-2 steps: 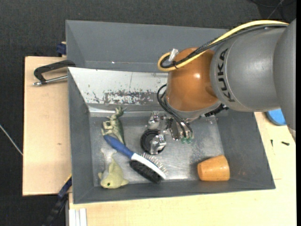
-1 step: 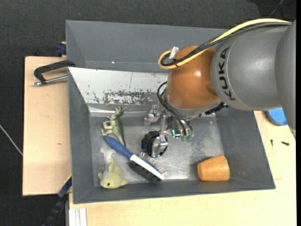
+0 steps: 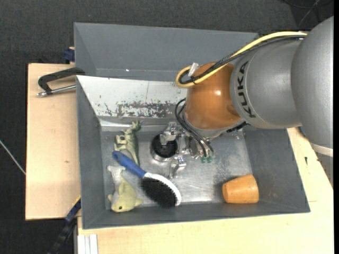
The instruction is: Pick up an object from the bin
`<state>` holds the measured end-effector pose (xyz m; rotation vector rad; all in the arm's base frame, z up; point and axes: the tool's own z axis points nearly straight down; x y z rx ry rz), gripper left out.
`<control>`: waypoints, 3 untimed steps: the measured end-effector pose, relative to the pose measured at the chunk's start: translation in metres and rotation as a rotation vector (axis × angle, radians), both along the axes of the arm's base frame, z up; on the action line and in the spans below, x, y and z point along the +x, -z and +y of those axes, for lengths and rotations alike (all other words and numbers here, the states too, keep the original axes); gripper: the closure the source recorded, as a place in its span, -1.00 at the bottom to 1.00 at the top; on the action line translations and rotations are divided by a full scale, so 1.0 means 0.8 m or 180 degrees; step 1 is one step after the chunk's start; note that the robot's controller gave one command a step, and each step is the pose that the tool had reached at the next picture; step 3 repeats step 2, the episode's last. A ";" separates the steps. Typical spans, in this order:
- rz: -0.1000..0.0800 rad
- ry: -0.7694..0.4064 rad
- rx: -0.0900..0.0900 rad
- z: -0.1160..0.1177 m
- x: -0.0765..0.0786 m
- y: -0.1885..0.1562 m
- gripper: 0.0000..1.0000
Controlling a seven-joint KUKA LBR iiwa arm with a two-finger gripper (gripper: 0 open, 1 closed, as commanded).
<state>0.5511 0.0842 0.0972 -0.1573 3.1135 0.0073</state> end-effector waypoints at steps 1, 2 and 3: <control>-0.0022 0.0005 0.0004 0.000 0.002 0.000 1.00; 0.0027 -0.0068 -0.0011 -0.006 0.016 -0.149 1.00; 0.0027 -0.0068 -0.0011 -0.006 0.016 -0.149 1.00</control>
Offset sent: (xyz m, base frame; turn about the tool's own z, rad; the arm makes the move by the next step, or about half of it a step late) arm 0.0000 0.0000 0.0000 0.0000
